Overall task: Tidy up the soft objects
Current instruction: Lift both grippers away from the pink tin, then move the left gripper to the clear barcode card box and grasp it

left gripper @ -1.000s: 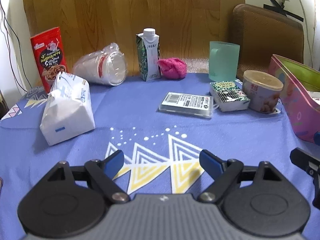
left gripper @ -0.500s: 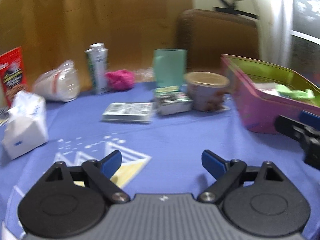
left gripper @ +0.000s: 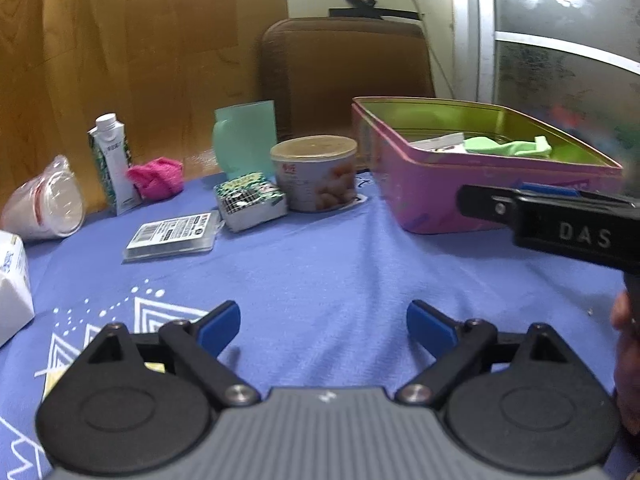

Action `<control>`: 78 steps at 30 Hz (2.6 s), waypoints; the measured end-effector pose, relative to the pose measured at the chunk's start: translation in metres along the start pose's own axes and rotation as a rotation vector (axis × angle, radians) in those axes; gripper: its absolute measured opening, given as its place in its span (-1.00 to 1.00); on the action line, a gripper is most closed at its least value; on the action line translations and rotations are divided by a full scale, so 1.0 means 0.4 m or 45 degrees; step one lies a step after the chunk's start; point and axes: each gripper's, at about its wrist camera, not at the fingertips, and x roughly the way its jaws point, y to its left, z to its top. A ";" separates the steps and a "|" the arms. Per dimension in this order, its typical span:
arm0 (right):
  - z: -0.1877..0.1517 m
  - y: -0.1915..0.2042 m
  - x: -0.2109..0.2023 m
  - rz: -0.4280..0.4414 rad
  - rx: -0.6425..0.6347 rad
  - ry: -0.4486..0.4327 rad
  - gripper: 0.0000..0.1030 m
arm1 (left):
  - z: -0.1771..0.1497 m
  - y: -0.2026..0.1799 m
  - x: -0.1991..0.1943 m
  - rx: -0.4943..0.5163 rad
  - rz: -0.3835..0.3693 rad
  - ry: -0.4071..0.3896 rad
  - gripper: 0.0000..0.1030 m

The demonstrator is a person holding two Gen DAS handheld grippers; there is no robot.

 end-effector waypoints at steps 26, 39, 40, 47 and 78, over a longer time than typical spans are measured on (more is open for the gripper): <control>0.116 0.363 0.413 0.590 -0.485 0.381 0.38 | -0.040 0.417 -0.072 -0.670 0.137 -0.120 0.83; 0.074 0.346 0.409 0.674 -0.548 0.510 0.19 | -0.038 0.413 -0.068 -0.663 0.171 -0.101 0.83; 0.069 0.335 0.392 0.666 -0.551 0.502 0.19 | -0.037 0.410 -0.067 -0.656 0.180 -0.095 0.83; 0.022 0.246 0.235 0.626 -0.518 0.454 0.19 | -0.033 0.393 -0.058 -0.609 0.217 -0.055 0.83; -0.008 0.054 0.071 0.697 0.044 0.359 0.20 | 0.100 0.148 -0.036 -0.565 -0.314 0.173 -0.33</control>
